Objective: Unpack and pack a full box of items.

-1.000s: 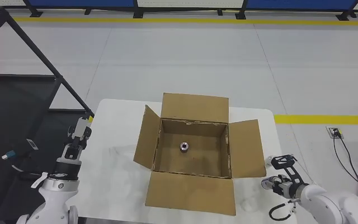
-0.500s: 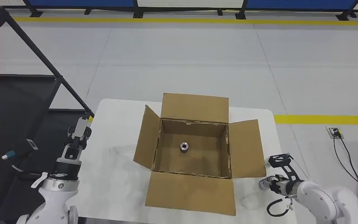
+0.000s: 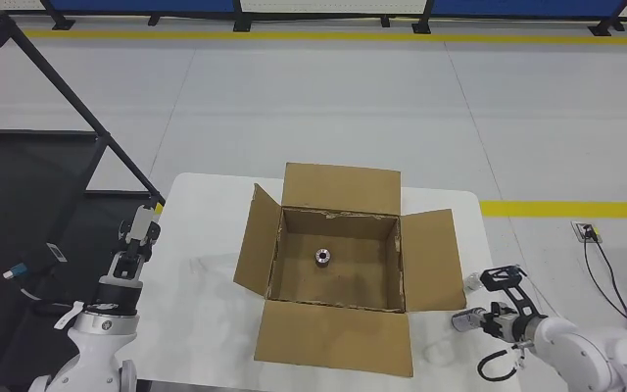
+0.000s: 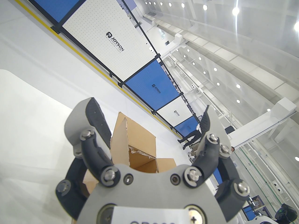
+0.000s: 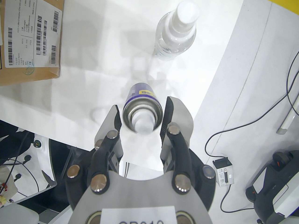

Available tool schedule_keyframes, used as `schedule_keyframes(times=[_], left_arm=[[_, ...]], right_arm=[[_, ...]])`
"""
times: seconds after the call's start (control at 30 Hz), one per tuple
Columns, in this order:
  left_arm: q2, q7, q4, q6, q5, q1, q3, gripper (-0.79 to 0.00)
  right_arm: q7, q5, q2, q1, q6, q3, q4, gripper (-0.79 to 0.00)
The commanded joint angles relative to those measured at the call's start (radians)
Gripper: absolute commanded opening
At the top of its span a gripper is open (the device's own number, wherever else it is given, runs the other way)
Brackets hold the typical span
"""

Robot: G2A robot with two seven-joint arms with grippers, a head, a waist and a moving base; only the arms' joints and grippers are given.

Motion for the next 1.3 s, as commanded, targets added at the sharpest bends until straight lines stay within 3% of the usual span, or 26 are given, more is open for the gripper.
schedule_keyframes(times=[0.0,0.33,0.4,0.43,0.57,0.7,0.83,0.93,1.07,1.27], left_arm=[[0.0,0.0,0.0,0.0,0.0,0.0,0.0,0.0],[0.0,0.0,0.0,0.0,0.0,0.0,0.0,0.0],[0.0,0.0,0.0,0.0,0.0,0.0,0.0,0.0],[0.0,0.0,0.0,0.0,0.0,0.0,0.0,0.0],[0.0,0.0,0.0,0.0,0.0,0.0,0.0,0.0],[0.0,0.001,0.0,0.0,-0.001,0.001,0.0,0.0],[0.002,0.019,0.001,-0.004,-0.013,0.013,-0.01,0.0],[0.003,0.036,0.006,0.001,-0.022,0.024,-0.028,0.0],[0.005,0.056,0.013,0.004,-0.036,0.045,-0.054,0.0],[0.007,0.063,0.013,0.0,-0.049,0.059,-0.073,0.0]], right_arm=[[0.008,0.0,0.002,0.002,-0.002,-0.001,-0.005,-0.413],[0.0,-0.004,0.007,0.042,0.018,-0.014,0.001,-0.388],[-0.026,0.01,0.008,0.029,0.03,0.025,-0.058,-0.068],[-0.039,0.02,0.009,0.017,0.034,0.05,-0.098,0.0],[-0.072,0.022,0.011,-0.023,0.071,0.13,-0.323,0.0],[-0.11,0.049,0.014,-0.003,0.022,0.119,-0.461,0.0],[-0.076,0.042,0.022,0.139,-0.056,-0.03,-0.461,0.0],[-0.004,0.022,0.019,0.272,-0.045,-0.205,-0.428,0.0],[0.023,0.046,-0.01,0.523,-0.036,-0.491,-0.203,0.0],[-0.009,0.122,-0.102,0.846,0.016,-0.84,0.168,0.0]])
